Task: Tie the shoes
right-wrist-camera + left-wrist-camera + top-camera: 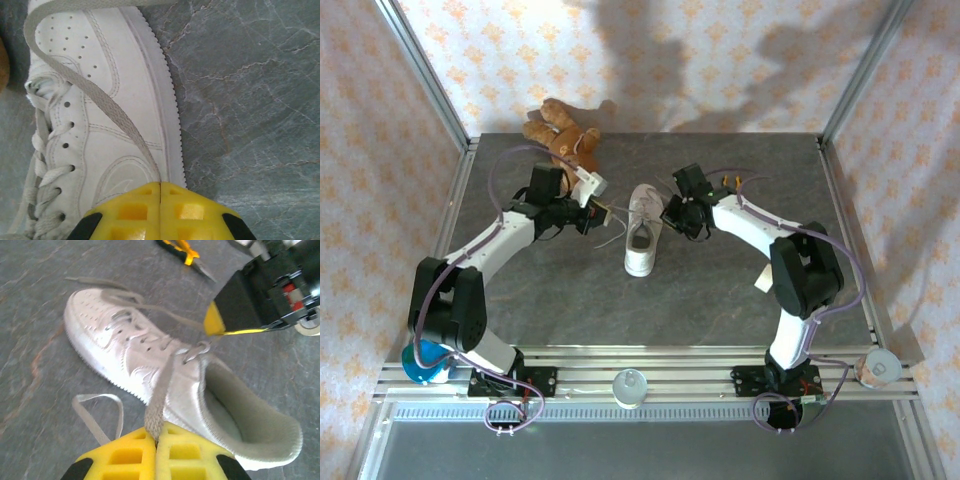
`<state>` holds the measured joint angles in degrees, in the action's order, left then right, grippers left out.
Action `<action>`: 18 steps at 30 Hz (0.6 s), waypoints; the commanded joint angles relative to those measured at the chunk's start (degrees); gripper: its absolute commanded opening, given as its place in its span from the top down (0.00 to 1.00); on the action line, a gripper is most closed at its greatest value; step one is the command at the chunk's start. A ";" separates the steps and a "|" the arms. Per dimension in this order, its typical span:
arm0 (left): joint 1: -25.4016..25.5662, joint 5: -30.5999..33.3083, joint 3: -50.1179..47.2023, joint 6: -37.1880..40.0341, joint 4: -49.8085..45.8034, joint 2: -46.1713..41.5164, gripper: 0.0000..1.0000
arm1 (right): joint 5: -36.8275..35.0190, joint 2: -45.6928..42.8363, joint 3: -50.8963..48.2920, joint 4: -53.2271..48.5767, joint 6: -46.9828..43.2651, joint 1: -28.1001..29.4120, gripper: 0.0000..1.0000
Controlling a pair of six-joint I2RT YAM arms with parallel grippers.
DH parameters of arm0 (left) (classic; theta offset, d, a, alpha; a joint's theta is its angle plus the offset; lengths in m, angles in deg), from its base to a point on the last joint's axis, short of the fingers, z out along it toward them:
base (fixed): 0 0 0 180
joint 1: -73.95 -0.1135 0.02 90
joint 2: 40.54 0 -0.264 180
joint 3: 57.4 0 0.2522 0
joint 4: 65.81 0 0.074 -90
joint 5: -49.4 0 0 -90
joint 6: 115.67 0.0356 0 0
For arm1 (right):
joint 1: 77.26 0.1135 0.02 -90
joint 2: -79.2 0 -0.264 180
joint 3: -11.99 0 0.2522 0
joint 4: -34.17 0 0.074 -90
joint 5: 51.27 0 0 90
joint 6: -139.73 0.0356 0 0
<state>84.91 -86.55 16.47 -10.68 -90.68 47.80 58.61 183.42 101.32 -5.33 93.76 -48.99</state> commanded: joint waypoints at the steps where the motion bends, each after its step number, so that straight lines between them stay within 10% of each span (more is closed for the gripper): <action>1: -2.35 1.59 -3.26 -5.55 6.64 -3.43 1.00 | -3.00 -0.97 -0.95 -2.31 -2.68 -0.75 1.00; 18: -11.22 1.69 -13.14 -21.18 23.62 -5.80 1.00 | -2.16 1.68 0.99 -2.61 -5.18 -1.29 1.00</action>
<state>75.51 -86.83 3.84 -29.00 -72.19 43.90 59.35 183.92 101.52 -5.11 90.00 -49.21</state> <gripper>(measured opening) 0.044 0.047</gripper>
